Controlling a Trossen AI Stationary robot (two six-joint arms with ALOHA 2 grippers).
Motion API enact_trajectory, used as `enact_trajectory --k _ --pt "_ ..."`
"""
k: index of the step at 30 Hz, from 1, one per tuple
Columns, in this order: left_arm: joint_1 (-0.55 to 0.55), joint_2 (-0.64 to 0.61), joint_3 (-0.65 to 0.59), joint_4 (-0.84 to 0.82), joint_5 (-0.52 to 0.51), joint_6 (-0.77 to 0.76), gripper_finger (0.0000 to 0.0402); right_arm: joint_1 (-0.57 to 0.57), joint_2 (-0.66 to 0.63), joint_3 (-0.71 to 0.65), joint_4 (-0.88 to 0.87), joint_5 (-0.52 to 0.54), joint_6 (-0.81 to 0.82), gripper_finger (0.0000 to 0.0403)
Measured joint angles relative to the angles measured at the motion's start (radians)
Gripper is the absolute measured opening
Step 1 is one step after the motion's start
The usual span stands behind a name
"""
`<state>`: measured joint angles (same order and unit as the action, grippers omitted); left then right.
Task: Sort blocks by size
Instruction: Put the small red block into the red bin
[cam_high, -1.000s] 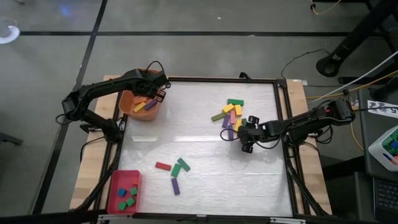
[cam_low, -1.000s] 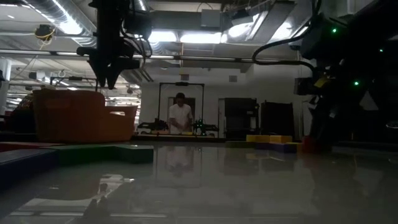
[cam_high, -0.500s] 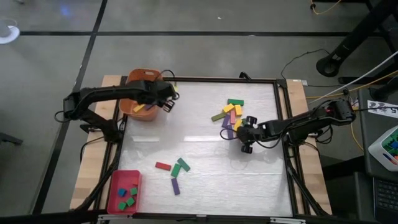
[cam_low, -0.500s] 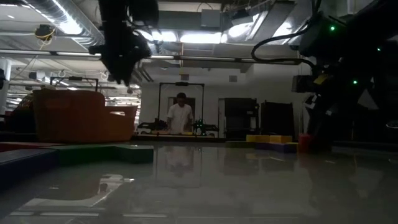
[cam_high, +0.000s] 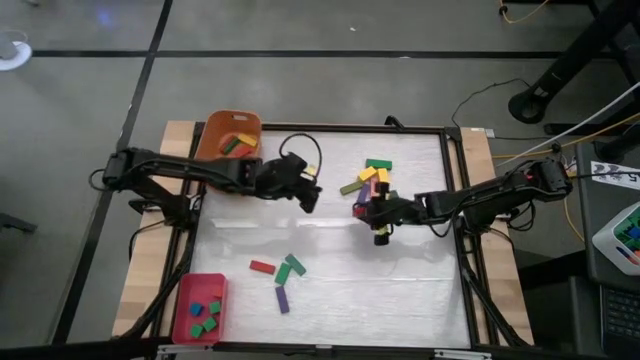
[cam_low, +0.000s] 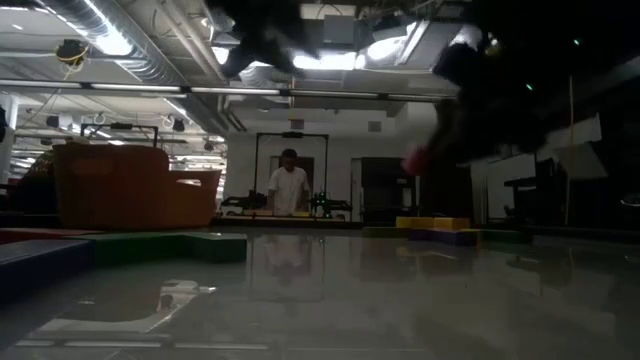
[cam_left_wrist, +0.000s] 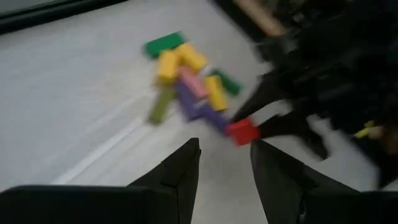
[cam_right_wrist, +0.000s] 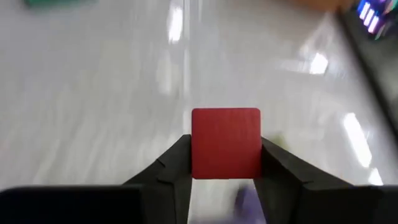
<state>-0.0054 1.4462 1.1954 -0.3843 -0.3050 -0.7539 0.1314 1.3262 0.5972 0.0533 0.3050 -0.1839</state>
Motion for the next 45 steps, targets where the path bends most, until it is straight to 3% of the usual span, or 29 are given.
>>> enact_trajectory --k 9,13,23,45 --pt "-0.057 0.062 0.0 0.176 0.0 -0.158 0.0131 -0.001 0.0 0.001 0.391 0.002 -0.307 0.0136" --pt "-0.064 0.099 0.0 0.205 0.0 -0.191 0.0131 -0.001 0.002 0.001 0.456 0.013 -0.374 0.0138" --pt "-0.082 0.171 0.0 0.302 0.022 -0.188 0.0131 -0.001 0.002 0.001 0.436 0.017 -0.379 0.014" --pt "-0.086 0.211 0.0 0.282 0.035 -0.153 0.0132 -0.001 0.002 0.0 0.357 0.016 -0.372 0.0139"
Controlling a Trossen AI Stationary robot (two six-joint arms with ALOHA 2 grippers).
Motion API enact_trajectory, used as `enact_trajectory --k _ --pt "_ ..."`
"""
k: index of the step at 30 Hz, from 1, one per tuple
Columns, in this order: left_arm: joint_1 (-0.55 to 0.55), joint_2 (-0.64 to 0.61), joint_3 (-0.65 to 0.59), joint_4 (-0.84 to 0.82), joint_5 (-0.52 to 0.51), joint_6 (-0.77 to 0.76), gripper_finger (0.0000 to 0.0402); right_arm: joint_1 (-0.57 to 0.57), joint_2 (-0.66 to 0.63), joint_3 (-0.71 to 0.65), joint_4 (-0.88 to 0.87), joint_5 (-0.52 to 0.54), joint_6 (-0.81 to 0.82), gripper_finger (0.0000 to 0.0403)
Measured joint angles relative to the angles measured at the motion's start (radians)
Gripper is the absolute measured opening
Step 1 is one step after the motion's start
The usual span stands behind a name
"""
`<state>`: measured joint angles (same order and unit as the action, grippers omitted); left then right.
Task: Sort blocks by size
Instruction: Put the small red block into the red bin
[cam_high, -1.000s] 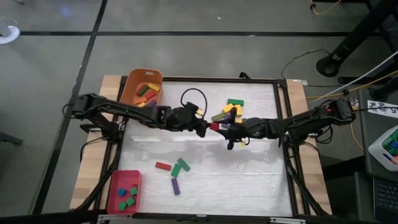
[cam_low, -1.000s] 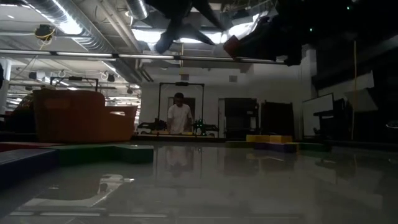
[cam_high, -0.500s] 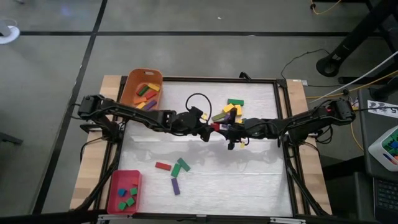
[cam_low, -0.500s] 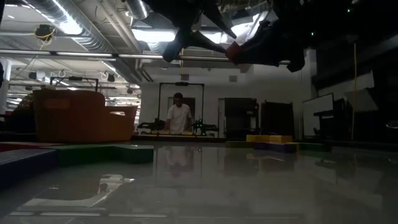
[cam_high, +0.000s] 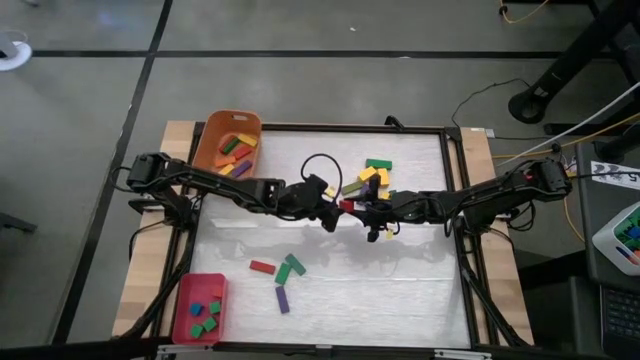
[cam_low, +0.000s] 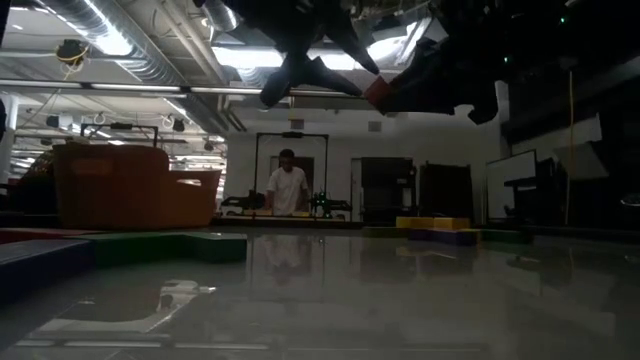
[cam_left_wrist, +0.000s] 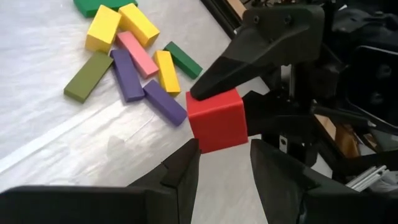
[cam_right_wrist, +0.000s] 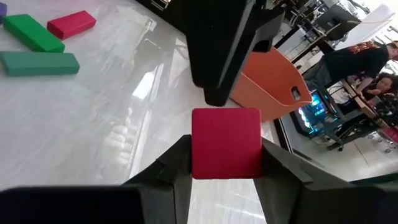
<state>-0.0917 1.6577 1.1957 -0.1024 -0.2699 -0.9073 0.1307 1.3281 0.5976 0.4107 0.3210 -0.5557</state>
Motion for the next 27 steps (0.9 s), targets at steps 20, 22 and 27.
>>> enact_trajectory --k 20,22,27 --pt "0.001 0.003 0.0 0.01 -0.014 0.077 0.0132 0.0 0.0 0.0 0.006 -0.044 0.003 0.0139" --pt "0.001 0.003 0.0 0.01 -0.014 0.077 0.0132 0.0 0.0 0.0 0.006 -0.044 0.003 0.0139" --pt "0.001 0.003 0.0 0.009 -0.008 0.077 0.0132 0.0 0.0 0.0 0.006 -0.045 0.003 0.0139"
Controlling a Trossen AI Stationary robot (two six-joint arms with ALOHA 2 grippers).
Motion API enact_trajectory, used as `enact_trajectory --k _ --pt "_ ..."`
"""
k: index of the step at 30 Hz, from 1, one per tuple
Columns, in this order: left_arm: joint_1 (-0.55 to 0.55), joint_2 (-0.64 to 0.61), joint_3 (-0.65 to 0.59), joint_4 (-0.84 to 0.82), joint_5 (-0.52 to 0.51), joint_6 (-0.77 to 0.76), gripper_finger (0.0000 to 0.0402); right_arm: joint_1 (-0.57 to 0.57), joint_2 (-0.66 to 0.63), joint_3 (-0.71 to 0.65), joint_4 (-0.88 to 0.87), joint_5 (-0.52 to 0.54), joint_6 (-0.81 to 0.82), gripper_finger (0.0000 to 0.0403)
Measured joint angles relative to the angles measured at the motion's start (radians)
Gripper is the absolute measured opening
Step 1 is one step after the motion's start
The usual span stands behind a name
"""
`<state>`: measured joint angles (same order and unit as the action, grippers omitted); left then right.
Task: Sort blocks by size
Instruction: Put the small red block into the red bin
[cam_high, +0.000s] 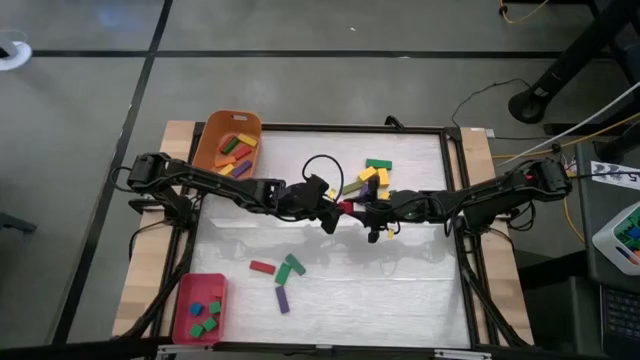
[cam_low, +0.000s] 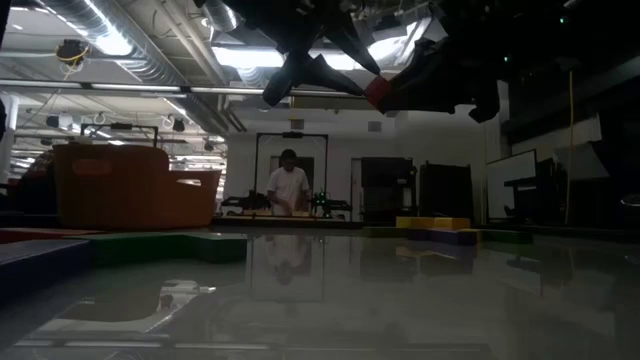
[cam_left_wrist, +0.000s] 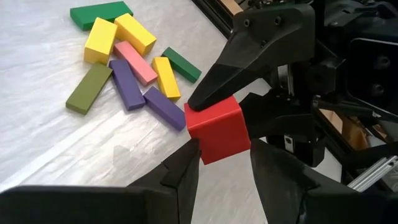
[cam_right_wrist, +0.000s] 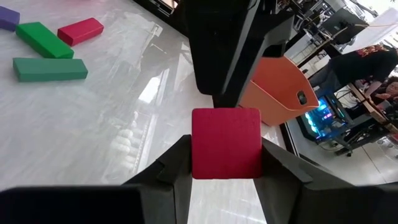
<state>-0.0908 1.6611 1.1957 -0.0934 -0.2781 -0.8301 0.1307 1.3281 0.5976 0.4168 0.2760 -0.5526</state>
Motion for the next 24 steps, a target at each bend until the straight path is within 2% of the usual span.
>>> enact_trajectory --k 3,13,24 --pt "0.004 0.0 0.0 -0.001 0.013 -0.012 0.0142 0.0 0.0 0.0 0.0 0.0 0.0 0.0139" --pt "0.028 0.0 0.0 -0.031 0.013 -0.041 0.0222 0.0 0.0 0.0 0.001 -0.003 0.0 0.0139" --pt "0.025 0.001 0.0 -0.007 0.013 -0.061 0.0229 0.0 0.0 0.0 0.023 0.001 0.001 0.0139"
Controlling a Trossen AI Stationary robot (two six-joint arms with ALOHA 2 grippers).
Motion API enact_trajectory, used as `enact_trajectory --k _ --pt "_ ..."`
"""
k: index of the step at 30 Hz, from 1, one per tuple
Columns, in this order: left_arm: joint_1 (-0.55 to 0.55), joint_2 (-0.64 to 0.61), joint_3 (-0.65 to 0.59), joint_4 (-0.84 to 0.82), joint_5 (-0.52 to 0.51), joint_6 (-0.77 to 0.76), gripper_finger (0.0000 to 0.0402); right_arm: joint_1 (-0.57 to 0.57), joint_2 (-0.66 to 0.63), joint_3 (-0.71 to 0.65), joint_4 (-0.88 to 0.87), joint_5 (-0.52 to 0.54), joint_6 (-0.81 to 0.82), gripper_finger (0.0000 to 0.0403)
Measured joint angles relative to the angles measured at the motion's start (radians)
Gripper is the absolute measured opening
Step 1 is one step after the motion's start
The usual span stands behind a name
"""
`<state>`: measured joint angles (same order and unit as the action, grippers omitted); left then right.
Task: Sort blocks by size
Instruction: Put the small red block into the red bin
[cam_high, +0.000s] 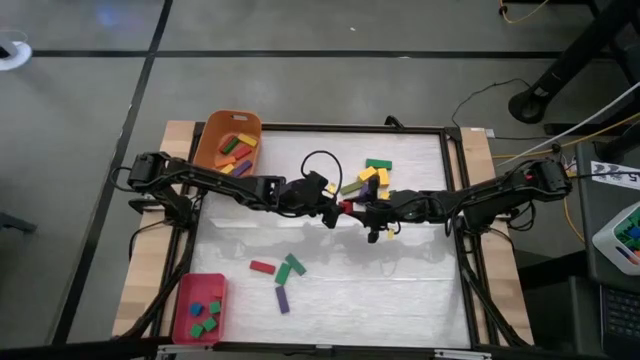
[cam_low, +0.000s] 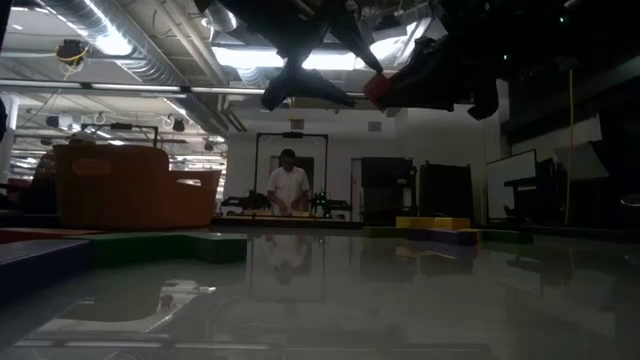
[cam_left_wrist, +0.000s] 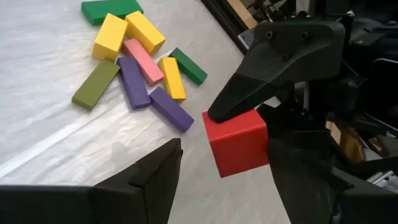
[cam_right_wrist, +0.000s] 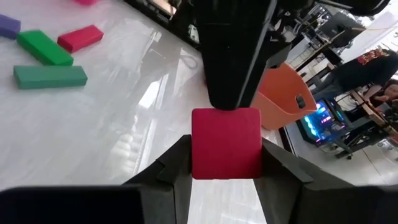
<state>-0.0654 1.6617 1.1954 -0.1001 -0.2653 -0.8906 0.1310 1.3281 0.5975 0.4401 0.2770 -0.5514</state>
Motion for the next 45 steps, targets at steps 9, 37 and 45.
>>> enact_trajectory --k 9,37,45 --pt "0.001 0.07 0.0 0.142 0.0 -0.019 0.0229 0.0 -0.001 0.0 0.048 0.02 0.0 0.0139" --pt "-0.006 -0.138 0.0 -0.376 0.332 0.16 0.0115 0.0 -0.001 0.0 -0.031 -0.196 0.0 0.0197" --pt "-0.229 -0.203 0.0 -0.922 0.55 -0.063 0.0123 0.0 -0.002 0.0 -0.246 -0.21 0.0 0.0197"
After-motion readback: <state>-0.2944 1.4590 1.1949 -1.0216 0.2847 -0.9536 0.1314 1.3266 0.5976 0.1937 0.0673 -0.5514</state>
